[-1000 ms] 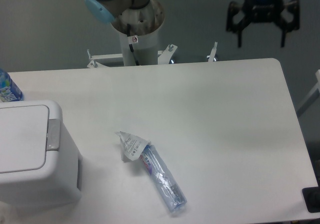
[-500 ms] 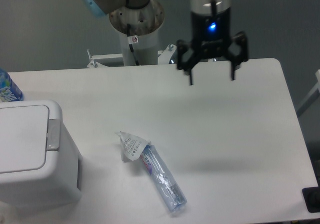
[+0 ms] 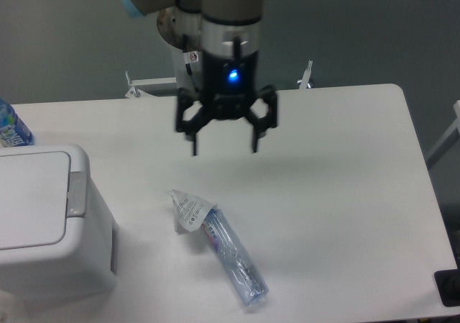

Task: Open the trash can
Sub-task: 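Move the open gripper across the table toward the white trash can, then lower the gripper onto the trash can lid edge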

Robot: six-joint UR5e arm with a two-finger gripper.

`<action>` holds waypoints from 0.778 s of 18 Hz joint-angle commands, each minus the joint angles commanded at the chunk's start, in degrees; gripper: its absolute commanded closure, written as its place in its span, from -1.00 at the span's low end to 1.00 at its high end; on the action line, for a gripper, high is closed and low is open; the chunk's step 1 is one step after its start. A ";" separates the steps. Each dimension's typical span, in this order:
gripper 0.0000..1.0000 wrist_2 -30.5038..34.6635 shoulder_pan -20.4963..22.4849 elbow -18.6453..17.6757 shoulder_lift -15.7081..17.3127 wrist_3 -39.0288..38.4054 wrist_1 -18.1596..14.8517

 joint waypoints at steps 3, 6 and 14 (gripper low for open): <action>-1.00 0.00 -2.46 1.05 -2.02 -0.89 2.04; -1.00 0.00 -4.14 1.93 -2.82 -2.56 2.13; -1.00 0.00 -7.92 1.93 -4.05 -5.28 2.13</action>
